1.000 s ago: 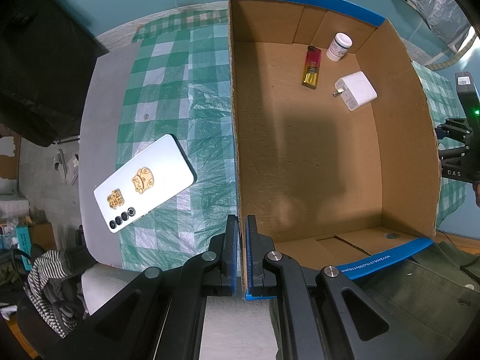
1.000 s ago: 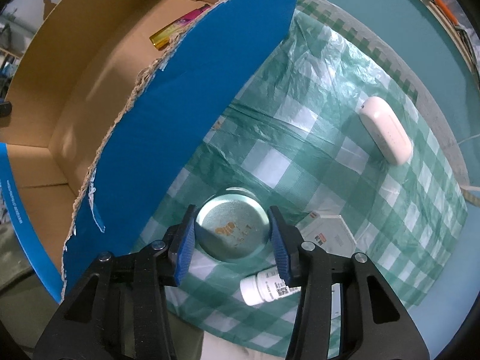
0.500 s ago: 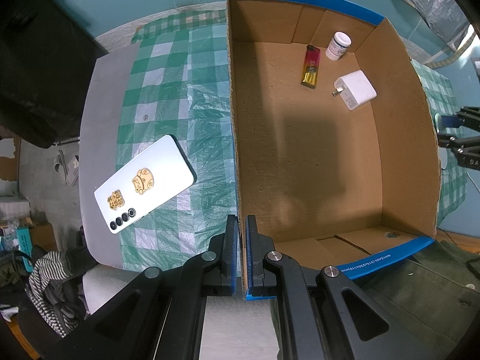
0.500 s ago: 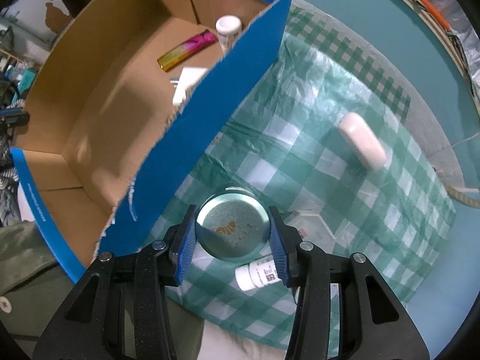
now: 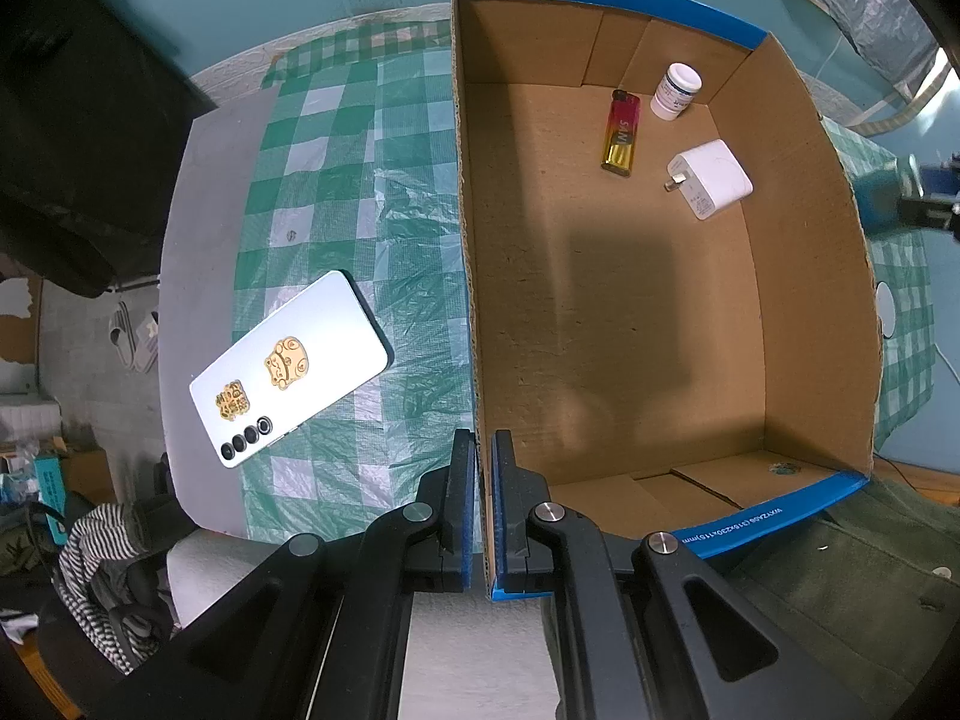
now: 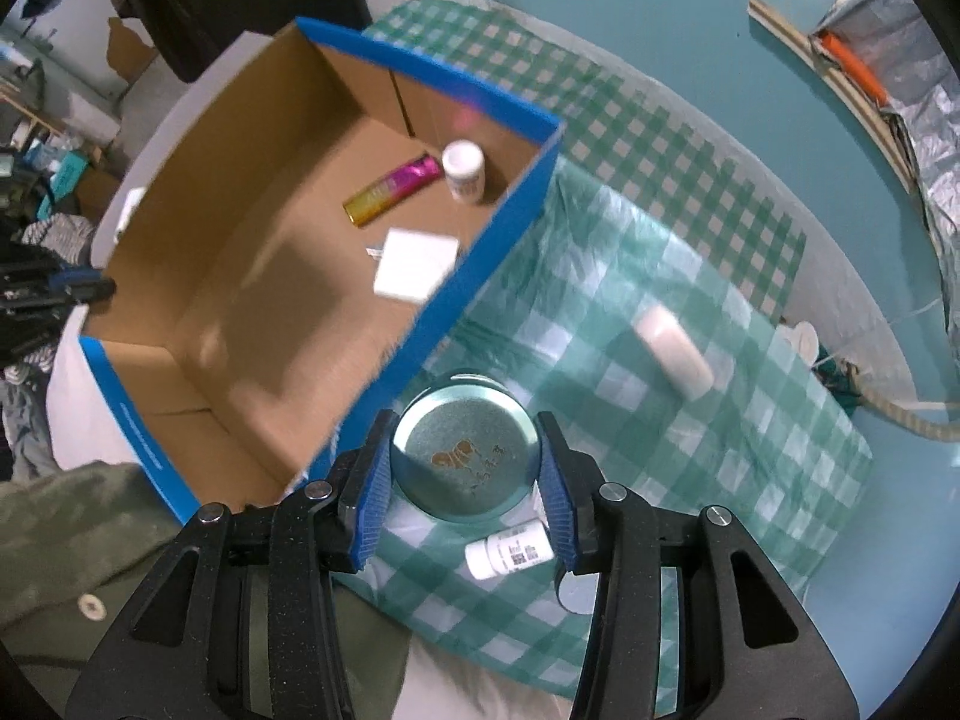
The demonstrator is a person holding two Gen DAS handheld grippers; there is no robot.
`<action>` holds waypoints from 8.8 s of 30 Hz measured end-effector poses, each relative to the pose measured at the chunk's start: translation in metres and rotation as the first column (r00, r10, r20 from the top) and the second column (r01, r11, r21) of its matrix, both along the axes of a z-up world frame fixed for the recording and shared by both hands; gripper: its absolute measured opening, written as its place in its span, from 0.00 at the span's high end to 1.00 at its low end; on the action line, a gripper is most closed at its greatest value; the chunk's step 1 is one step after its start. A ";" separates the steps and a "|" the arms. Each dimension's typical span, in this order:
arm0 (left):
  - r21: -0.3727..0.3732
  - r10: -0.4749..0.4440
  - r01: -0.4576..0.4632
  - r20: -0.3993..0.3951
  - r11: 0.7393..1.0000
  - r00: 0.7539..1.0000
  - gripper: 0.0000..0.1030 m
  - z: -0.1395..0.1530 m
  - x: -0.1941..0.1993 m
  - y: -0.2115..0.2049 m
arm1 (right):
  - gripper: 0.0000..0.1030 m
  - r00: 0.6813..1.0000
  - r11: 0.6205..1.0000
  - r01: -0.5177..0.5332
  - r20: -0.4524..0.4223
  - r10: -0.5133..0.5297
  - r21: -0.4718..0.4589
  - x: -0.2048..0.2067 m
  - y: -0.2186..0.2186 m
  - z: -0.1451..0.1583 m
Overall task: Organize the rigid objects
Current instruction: 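Lift the green tin with the right tool and carry it over the box, then open the right tool to release the tin into the box, then move the right tool to the white octagonal device and grasp it, then lift the octagonal device with the right tool over the box, then open the right tool to drop the octagonal device into the box, then move the right tool to the white oblong case and grasp it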
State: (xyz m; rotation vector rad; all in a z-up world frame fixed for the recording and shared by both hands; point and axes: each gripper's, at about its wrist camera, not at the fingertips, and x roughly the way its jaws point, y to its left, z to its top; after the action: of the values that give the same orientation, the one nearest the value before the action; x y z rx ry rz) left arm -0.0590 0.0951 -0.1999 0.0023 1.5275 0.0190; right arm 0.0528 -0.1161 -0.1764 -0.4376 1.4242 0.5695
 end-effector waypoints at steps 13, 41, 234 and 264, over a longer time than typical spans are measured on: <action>0.000 -0.001 0.001 0.000 1.000 1.000 0.95 0.000 0.000 0.000 | 0.57 0.996 0.998 -0.063 0.066 0.061 0.030 0.032 0.041 0.023; -0.001 -0.003 0.003 -0.003 1.000 1.000 0.95 -0.001 -0.001 -0.001 | 0.57 1.000 1.000 0.009 0.022 -0.008 -0.028 0.078 0.098 -0.053; -0.001 -0.020 0.020 -0.014 1.000 1.000 0.92 0.000 -0.005 -0.003 | 0.31 0.989 0.990 -0.138 0.051 0.139 -0.026 0.037 0.081 -0.016; 0.017 -0.004 0.004 -0.019 1.000 1.000 0.92 -0.001 -0.010 -0.004 | 0.31 0.999 0.993 0.042 0.021 -0.040 -0.111 0.090 -0.054 -0.058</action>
State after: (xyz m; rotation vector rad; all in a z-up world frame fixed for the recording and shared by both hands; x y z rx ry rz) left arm -0.0694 0.0908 -0.2011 0.0189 1.5468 0.0289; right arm 0.1427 -0.1701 -0.2345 -0.5004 1.4481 0.4531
